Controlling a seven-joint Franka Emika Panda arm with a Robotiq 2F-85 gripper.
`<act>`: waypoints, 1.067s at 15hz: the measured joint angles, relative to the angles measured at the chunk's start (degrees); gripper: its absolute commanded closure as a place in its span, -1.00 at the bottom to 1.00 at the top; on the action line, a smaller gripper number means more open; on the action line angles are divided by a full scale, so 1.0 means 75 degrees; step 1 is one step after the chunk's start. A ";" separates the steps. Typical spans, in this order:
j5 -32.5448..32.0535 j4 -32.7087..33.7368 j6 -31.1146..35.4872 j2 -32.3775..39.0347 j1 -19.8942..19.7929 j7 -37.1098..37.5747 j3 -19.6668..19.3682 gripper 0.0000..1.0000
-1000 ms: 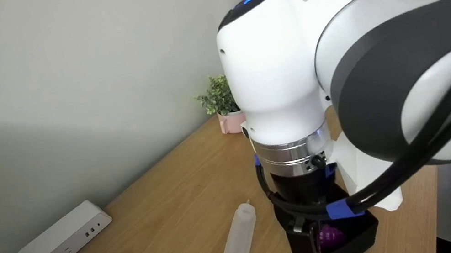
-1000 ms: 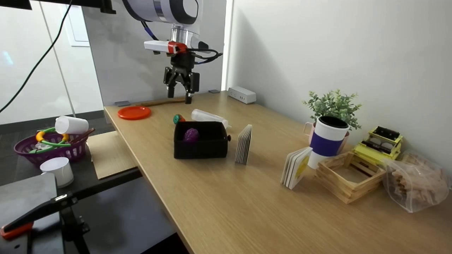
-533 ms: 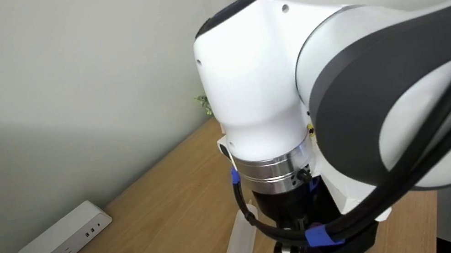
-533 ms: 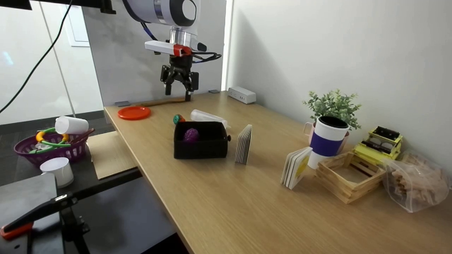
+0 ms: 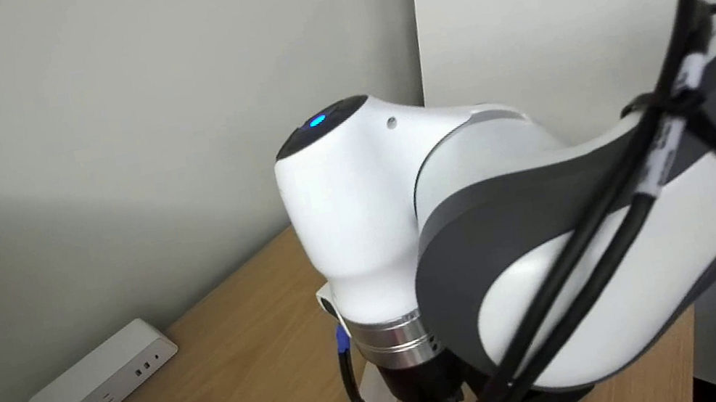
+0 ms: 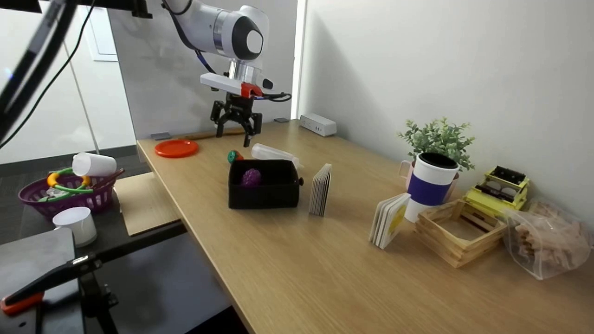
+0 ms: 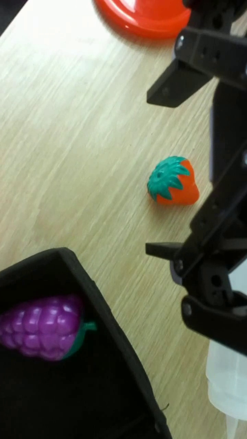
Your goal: Put the grape and strawberry toys in the black box
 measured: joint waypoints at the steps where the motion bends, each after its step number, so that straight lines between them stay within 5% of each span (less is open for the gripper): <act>1: 0.0015 0.0210 -0.0134 0.0209 -0.0001 -0.0122 0.0010 -1.00; 16: 0.0086 0.3533 -0.1447 0.2469 0.0113 -0.0582 0.0162 -1.00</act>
